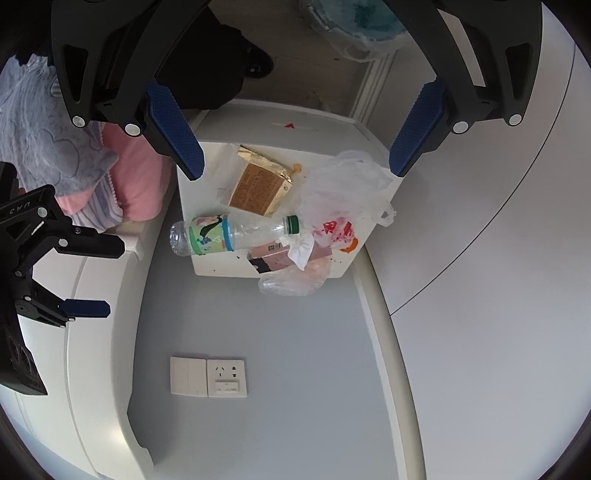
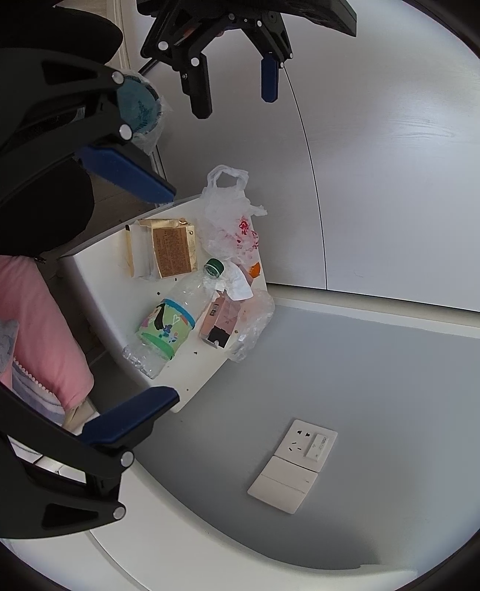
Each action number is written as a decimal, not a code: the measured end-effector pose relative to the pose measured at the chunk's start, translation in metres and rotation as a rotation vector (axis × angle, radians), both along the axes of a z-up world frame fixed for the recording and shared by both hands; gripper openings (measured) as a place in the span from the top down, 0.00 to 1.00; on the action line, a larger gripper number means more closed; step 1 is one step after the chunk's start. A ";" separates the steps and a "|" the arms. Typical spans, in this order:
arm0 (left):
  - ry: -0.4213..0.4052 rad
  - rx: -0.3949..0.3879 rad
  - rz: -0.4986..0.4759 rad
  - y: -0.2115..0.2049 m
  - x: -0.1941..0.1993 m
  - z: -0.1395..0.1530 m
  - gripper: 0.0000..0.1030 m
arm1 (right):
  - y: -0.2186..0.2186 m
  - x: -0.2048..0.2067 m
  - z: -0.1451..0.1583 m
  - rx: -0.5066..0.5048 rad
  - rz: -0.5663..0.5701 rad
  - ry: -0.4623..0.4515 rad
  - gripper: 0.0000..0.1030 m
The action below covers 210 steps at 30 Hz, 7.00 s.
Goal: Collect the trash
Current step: 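Approach the bedside table with both tools open, then close the right gripper around the green-labelled plastic bottle, then carry the bottle with the right gripper over the blue bin, then open the right gripper to drop the bottle into the bin, then grasp the white red-printed plastic bag with the right gripper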
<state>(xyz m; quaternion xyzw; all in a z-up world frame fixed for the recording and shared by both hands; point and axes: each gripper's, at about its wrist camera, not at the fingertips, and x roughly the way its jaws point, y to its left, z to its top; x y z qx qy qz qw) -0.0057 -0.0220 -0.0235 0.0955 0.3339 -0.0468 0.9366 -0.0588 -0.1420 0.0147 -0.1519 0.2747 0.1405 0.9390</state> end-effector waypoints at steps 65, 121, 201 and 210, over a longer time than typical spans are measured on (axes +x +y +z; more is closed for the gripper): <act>0.553 0.421 -1.101 -0.111 0.280 -0.152 0.06 | -0.052 0.225 -0.134 -0.193 0.342 0.637 0.07; 0.417 0.441 -0.561 0.071 0.013 -0.027 0.33 | 0.194 0.047 -0.037 -0.369 0.861 0.356 0.30; 0.389 -0.101 0.160 0.240 -0.100 -0.182 0.06 | 0.241 0.070 -0.173 0.071 0.889 0.324 0.06; 0.216 -0.143 0.115 0.201 -0.055 -0.117 0.06 | 0.170 0.098 -0.114 0.130 0.692 0.223 0.06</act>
